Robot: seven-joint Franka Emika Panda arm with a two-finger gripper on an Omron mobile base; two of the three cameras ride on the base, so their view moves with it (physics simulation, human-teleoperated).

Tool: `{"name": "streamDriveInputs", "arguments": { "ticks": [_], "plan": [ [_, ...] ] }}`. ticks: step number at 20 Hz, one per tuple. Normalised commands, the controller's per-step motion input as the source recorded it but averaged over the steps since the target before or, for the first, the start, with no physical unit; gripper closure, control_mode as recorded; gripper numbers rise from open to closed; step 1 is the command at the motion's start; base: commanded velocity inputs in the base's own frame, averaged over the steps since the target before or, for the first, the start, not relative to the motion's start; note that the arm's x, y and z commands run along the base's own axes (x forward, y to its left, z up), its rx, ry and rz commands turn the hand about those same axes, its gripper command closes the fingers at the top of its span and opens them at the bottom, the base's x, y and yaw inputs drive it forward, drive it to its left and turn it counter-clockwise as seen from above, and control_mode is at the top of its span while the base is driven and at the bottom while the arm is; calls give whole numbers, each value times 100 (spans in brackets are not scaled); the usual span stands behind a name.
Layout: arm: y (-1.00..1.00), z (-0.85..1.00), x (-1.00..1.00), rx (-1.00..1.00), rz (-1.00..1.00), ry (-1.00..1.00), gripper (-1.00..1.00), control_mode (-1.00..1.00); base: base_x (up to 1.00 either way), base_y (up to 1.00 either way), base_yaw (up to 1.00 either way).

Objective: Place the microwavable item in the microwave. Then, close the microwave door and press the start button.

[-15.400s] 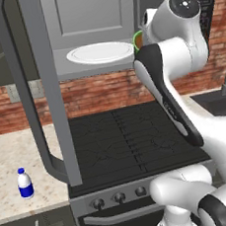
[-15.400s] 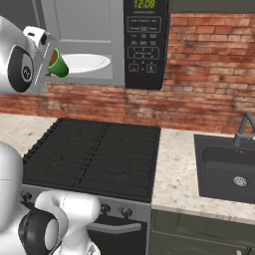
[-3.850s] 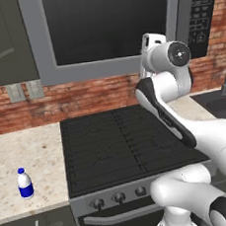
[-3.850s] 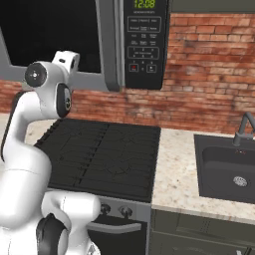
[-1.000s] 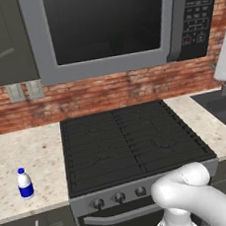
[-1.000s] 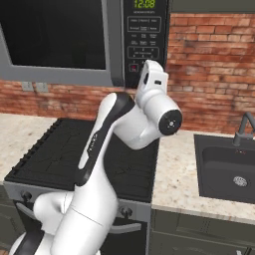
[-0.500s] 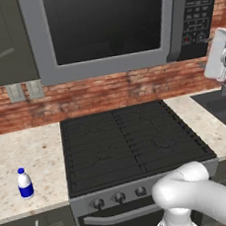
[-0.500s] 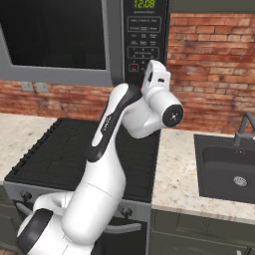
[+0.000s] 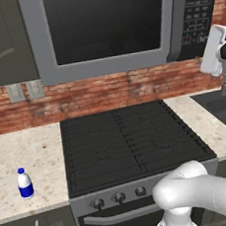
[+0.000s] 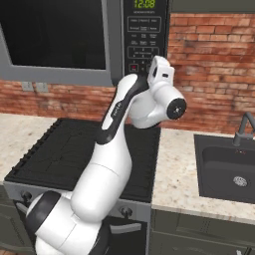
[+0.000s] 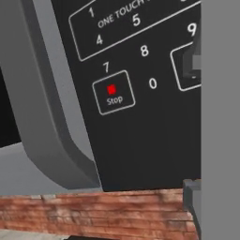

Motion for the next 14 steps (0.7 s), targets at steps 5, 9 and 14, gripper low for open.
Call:
{"name": "streamDriveInputs", "arguments": {
  "ticks": [5,9,14],
  "plan": [
    [-15,-3,35,0,0,0,-100,-100,0,0,0],
    [-10,-12,41,0,0,1,-100,-100,0,0,0],
    [0,-18,34,0,0,0,-100,-100,0,0,0]
  ]
}}
